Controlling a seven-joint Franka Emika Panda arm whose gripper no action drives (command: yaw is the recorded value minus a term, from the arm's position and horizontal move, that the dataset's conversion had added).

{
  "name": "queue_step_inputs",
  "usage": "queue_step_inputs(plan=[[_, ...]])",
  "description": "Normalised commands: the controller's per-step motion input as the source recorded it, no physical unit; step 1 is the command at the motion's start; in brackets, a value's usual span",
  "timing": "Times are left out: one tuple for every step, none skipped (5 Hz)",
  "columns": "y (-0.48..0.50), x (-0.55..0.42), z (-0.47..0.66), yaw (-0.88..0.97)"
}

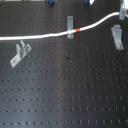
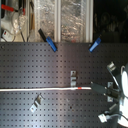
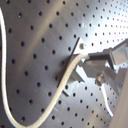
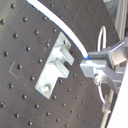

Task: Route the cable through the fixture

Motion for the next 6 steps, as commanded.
queue_step_inputs(plan=[[0.055, -0.266, 0.25, 0.14], [0.028, 0.007, 0.0, 0.0], [0.012, -0.05, 0.0, 0.0], [0.063, 0.022, -0.91, 0.14], [0.0, 0.0, 0.01, 0.0], [0.022, -0.081, 0.12, 0.0]])
